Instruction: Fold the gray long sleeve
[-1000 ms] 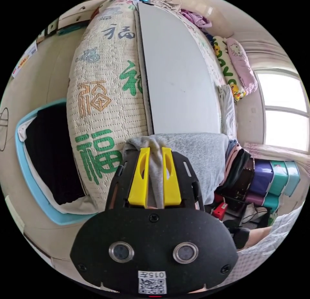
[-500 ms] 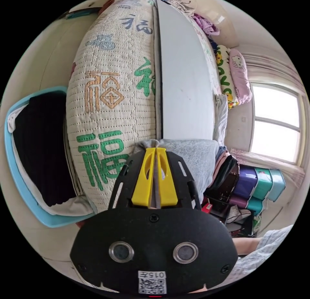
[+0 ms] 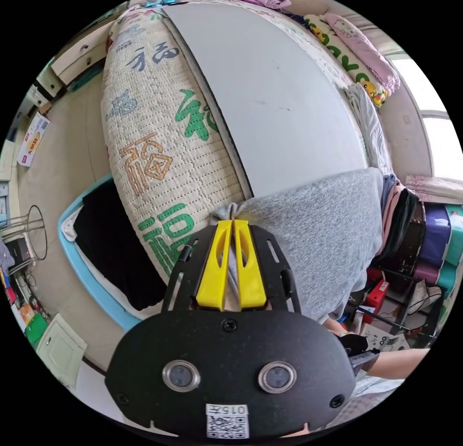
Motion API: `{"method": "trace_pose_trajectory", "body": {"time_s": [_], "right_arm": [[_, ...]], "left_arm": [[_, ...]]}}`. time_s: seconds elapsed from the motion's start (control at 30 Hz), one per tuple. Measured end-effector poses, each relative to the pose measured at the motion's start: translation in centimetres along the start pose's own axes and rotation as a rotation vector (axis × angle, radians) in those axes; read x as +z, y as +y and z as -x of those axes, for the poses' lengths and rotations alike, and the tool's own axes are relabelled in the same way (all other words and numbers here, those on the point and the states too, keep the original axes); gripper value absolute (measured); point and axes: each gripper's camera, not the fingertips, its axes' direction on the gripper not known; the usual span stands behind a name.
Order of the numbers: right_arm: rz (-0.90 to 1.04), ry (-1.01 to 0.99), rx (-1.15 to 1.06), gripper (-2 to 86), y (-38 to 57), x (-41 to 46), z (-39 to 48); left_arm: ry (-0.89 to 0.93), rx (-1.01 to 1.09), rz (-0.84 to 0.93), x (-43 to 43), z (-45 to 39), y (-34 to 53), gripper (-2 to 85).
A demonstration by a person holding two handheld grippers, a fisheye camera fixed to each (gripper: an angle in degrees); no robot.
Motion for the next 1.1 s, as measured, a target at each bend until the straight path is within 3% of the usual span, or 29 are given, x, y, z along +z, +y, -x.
{"method": "trace_pose_trajectory", "body": {"time_s": [0.1, 0.3, 0.57, 0.63, 0.8, 1.1], "right_arm": [[-0.09, -0.086, -0.024, 8.5, 2.3, -1.6, -0.6], [-0.245, -0.261, 0.099, 8.9, 14.6, -5.0, -8.2], [-0.403, -0.268, 0.885, 11.2, 34.9, -3.4, -28.6], [-0.405, -0.286, 0.962, 11.6, 37.0, -2.2, -30.7], [-0.418, -0.311, 0.986, 11.6, 37.8, -0.1, -32.5], [-0.453, -0.439, 1.013, 4.4, 39.8, 2.2, -33.3]], "left_arm": [[-0.049, -0.022, -0.025, -1.0, -1.5, 0.7, 3.7], [-0.088, 0.045, -0.113, -3.8, -8.8, 3.6, 7.1], [0.039, 0.436, -0.106, -1.1, -29.3, -5.0, 8.5], [0.037, 0.492, -0.083, 0.6, -33.6, -8.0, 9.2], [0.133, 0.603, -0.016, 5.2, -42.2, -14.0, 11.1], [-0.121, 0.659, 0.166, 14.9, -47.7, -18.4, 9.8]]}}
